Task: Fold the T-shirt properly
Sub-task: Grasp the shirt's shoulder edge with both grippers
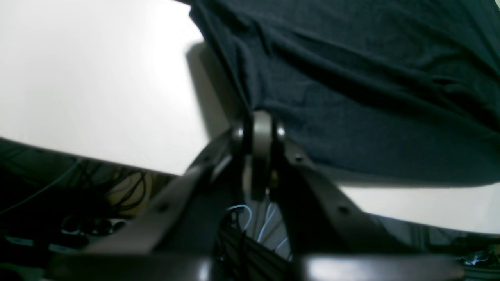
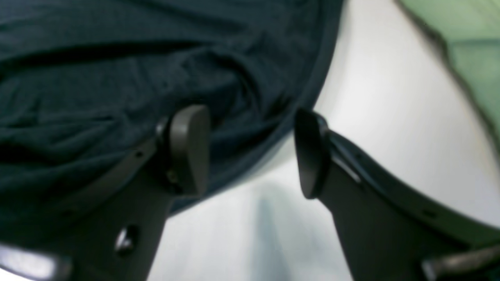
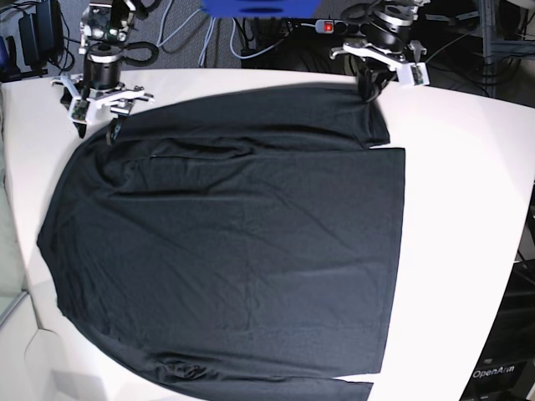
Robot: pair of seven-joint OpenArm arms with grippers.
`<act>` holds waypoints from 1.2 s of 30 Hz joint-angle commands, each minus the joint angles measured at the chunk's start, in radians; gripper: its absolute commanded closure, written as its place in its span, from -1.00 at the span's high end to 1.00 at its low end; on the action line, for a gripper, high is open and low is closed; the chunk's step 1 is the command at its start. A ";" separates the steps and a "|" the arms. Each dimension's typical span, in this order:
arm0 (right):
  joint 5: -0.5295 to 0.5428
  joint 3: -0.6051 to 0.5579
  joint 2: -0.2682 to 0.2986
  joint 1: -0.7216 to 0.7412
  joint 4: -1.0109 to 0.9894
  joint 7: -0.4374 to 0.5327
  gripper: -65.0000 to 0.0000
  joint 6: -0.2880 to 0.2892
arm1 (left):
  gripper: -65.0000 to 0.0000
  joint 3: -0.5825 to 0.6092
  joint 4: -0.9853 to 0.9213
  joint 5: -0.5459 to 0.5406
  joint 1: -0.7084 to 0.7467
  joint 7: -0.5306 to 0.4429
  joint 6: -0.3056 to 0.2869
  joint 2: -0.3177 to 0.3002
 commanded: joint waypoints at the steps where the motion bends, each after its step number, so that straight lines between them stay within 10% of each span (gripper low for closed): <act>1: 0.030 0.005 0.007 0.003 0.004 0.031 0.07 0.003 | -1.00 -0.001 0.017 -0.001 0.007 -0.018 -0.008 -0.004; 21: 0.064 0.028 0.016 0.071 -0.118 -0.001 0.06 0.002 | -1.00 -0.001 0.017 -0.001 0.007 -0.018 -0.008 -0.004; 36: 0.142 0.028 0.038 0.091 -0.118 -0.044 -0.81 0.002 | -1.00 -0.001 0.017 -0.001 0.008 -0.018 -0.008 -0.004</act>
